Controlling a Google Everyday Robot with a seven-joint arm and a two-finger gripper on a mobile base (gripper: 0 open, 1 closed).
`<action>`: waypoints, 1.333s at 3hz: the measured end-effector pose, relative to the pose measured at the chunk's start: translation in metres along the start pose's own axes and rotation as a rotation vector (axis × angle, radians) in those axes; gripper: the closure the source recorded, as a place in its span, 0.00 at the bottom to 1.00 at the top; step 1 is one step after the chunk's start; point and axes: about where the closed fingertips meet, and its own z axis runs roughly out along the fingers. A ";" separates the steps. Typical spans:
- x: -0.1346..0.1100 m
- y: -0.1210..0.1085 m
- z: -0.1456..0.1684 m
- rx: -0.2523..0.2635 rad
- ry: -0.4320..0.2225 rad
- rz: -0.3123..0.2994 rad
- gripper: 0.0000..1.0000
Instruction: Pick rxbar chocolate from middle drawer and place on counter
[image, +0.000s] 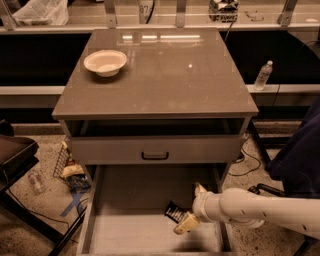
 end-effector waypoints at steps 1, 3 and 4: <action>-0.005 0.002 0.006 -0.009 0.002 -0.014 0.00; 0.023 0.010 0.036 -0.008 0.064 0.020 0.00; 0.040 0.013 0.053 -0.001 0.093 0.022 0.00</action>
Offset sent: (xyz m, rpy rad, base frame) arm -0.0038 0.0093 -0.0390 -0.0335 0.0507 -0.0316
